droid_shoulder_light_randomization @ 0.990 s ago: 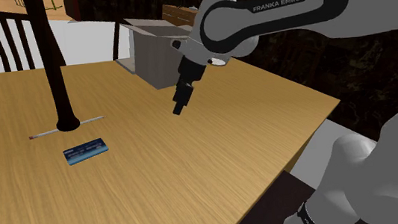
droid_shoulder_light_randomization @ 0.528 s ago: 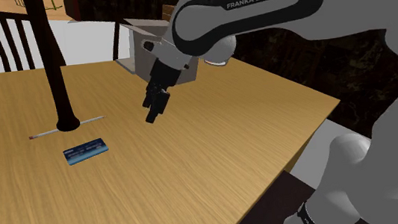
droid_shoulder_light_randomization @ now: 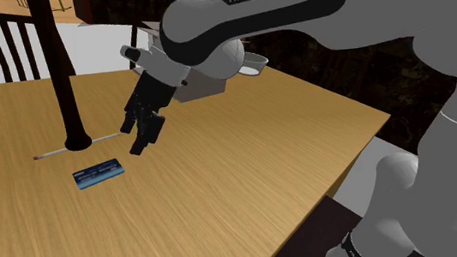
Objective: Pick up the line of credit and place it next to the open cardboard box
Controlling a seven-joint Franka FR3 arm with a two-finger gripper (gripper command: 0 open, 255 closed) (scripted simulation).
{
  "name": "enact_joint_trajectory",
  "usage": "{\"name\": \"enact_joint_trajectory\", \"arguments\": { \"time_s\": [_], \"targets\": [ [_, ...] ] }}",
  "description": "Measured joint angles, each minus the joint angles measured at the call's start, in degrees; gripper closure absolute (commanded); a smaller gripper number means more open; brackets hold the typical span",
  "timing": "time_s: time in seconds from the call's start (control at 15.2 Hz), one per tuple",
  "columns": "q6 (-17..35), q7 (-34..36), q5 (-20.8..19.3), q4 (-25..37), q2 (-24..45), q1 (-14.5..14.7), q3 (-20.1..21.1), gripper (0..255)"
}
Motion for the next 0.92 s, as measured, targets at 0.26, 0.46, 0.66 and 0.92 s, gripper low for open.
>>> {"name": "enact_joint_trajectory", "arguments": {
  "time_s": [0.26,0.46,0.66,0.92],
  "targets": [
    [-0.02,-5.50,2.95,4.58,3.47,1.40,2.16,0],
    [0.59,-8.10,4.34,6.21,5.10,2.25,3.45,0],
    [1.92,-8.45,4.73,6.82,6.71,2.80,3.98,0],
    [4.02,-8.88,5.27,6.93,8.70,3.36,4.49,0]
  ]
}}
